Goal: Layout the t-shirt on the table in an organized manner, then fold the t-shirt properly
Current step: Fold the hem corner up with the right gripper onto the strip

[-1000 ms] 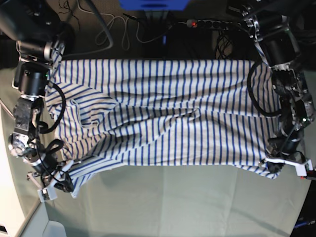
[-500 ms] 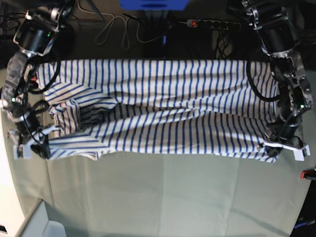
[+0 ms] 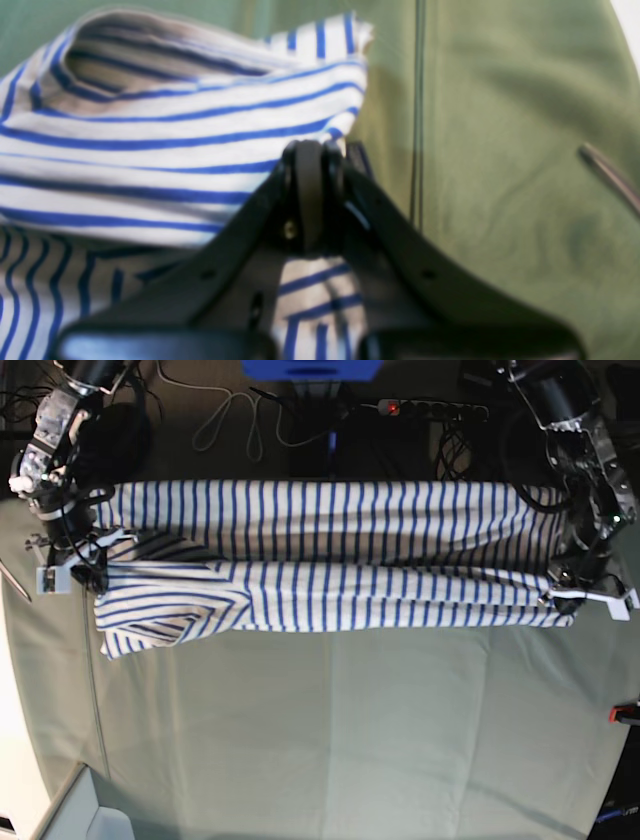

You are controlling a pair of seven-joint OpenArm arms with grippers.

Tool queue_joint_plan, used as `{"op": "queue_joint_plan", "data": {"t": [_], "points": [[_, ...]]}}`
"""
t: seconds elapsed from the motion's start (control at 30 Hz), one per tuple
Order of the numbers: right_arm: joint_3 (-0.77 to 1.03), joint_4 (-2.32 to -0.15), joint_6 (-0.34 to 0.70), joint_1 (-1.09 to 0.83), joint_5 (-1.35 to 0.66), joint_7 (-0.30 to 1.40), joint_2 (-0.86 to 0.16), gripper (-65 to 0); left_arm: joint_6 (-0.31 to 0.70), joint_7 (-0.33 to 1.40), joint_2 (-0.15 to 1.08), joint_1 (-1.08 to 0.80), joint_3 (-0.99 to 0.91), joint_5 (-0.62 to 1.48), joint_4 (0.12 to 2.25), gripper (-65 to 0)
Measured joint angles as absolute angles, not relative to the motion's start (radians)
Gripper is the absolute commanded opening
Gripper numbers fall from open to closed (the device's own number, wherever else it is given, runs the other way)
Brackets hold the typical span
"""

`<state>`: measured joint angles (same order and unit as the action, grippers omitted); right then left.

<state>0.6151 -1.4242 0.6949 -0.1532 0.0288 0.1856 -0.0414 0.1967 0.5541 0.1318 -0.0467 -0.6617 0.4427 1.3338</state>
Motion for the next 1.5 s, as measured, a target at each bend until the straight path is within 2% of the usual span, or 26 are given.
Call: {"op": "queue_joint_plan", "data": {"t": [0.17,0.37,0.67,0.9,1.2,1.3,1.5], "points": [[0.614,-1.425,0.694,-0.207,0.025,0.091,-0.036,-65.0,0.198,0.555,0.130,-0.095,-0.663,0.444,1.335,-65.0],[0.616,-1.425,0.694,-0.243,0.029,0.077,-0.037,-65.0,0.198,0.558,0.130,-0.162,-0.667,0.445,1.336,-65.0],[0.615,-1.355,0.694,-0.242,0.029,0.069,-0.039,-65.0,0.198,0.558,0.129,-0.155,-0.665,0.446,1.333,-65.0],[0.694,-1.354,0.695,-0.240,0.029,0.069,-0.051,-65.0,0.194,0.559,0.096,-0.150,-0.663,0.446,1.333,-65.0],[0.696,-1.365,0.695,-0.255,0.020,0.066,-0.053,-65.0,0.194,0.558,0.097,-0.149,-0.663,0.446,1.333,-65.0],[0.720,-1.386,0.695,-0.288,-0.054,-0.003,-0.036,-65.0,0.194,0.558,0.096,-0.150,-0.664,0.447,1.333,-65.0],[0.719,-1.360,0.694,-0.333,-0.053,-0.053,-0.005,-65.0,0.194,0.557,0.096,-0.149,-0.663,0.446,1.332,-65.0]]}}
